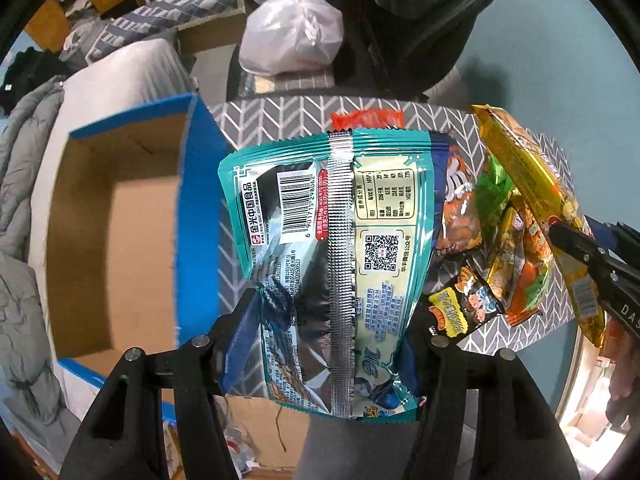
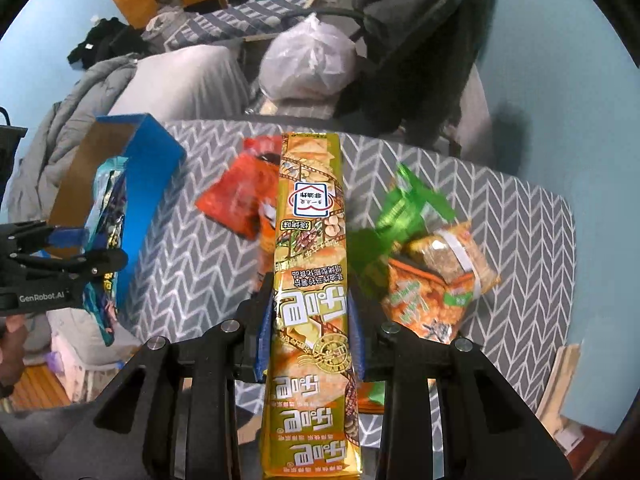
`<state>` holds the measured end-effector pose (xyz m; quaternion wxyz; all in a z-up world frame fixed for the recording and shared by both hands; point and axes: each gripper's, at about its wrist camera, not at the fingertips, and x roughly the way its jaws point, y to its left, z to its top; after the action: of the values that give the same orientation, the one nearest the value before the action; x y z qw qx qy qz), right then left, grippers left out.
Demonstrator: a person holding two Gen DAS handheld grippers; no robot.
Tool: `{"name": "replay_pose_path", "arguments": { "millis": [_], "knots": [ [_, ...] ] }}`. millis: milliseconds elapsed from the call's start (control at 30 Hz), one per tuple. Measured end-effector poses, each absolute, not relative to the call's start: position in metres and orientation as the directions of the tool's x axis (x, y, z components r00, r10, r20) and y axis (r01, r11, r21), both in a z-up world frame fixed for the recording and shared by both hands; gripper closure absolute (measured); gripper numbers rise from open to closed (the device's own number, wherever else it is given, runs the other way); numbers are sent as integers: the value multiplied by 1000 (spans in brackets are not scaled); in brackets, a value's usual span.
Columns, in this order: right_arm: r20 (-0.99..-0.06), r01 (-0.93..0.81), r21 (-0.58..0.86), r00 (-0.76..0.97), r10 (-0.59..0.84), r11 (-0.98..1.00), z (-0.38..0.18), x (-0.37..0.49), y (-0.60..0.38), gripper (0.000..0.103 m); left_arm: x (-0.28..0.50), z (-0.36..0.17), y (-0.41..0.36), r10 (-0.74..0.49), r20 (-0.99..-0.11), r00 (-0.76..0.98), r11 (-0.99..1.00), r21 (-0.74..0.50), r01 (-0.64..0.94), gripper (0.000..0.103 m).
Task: Organize snacks
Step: 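Lift and carry the teal packet and yellow wafer stick over the cardboard box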
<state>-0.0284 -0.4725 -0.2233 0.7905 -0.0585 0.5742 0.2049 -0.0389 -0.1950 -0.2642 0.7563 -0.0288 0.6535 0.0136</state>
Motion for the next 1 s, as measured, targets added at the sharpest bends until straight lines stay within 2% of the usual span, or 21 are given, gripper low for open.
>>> {"name": "replay_pose_path", "arguments": {
  "millis": [433, 1000],
  "knots": [
    [-911, -551, 164, 234, 340, 818, -202, -18, -380, 73, -52, -264, -162, 23, -981, 192, 989, -6, -147, 41],
    [-901, -774, 185, 112, 419, 605, -216, -18, -201, 73, -71, -271, -51, 109, -982, 154, 946, 55, -319, 41]
  ]
}}
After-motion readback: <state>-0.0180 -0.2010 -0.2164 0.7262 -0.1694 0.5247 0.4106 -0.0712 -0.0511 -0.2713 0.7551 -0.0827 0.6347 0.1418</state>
